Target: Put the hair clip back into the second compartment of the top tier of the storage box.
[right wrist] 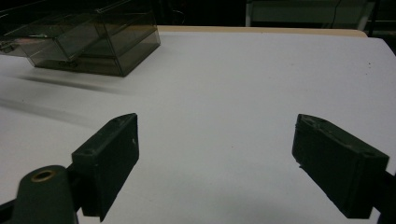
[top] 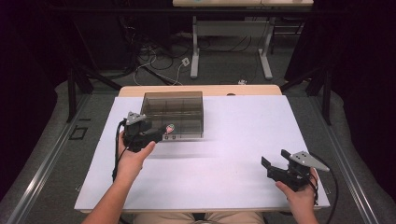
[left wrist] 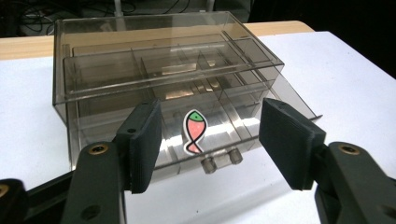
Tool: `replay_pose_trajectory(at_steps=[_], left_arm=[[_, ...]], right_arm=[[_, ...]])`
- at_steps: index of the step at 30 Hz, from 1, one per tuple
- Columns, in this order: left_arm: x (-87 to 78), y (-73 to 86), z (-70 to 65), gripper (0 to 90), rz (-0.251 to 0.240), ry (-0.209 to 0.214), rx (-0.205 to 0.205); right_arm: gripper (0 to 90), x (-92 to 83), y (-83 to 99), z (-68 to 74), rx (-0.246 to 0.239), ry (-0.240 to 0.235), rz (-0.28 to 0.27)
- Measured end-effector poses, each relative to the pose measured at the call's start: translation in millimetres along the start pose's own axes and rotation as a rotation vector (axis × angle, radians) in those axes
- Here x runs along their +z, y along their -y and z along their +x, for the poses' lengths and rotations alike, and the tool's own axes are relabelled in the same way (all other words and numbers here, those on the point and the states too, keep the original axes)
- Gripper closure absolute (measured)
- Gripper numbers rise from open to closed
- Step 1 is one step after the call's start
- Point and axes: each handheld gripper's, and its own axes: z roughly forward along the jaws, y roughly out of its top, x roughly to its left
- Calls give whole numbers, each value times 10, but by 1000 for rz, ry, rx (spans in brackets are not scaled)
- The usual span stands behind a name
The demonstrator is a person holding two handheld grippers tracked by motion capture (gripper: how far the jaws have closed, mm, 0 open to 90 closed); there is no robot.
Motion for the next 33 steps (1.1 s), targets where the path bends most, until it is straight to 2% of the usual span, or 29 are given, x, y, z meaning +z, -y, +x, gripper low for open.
replay_pose_trajectory(at_steps=[3, 5, 8, 10, 14, 17, 23, 29, 33], left_arm=[[-45, 44, 25, 391, 5, 8, -2], [-74, 76, 35, 347, -5, 0, 15], [-109, 109, 45, 332, -10, 10, 10], [-149, 158, 61, 274, -11, 31, 2], [-207, 223, 90, 163, -17, 37, 4], [-256, 275, 116, 146, -23, 35, 5], [-343, 385, 196, 8, -39, 30, -3], [-422, 505, 278, 5, -68, 21, -24], [-476, 593, 324, 5, -87, 15, -11]], right_arm=[[145, 0, 1, -2, -1, 2, 2], [145, 2, 1, 4, 4, -1, 3], [145, 3, 0, 6, 1, -5, 5], [145, 0, 0, 6, 1, 1, 5], [145, 3, 0, 7, 2, -5, 5], [145, 3, -1, 6, 1, -2, 5], [145, 1, 1, 6, 3, 3, 3], [145, -3, -2, 8, -3, 4, 17], [145, -2, 3, 10, 8, 2, 4]])
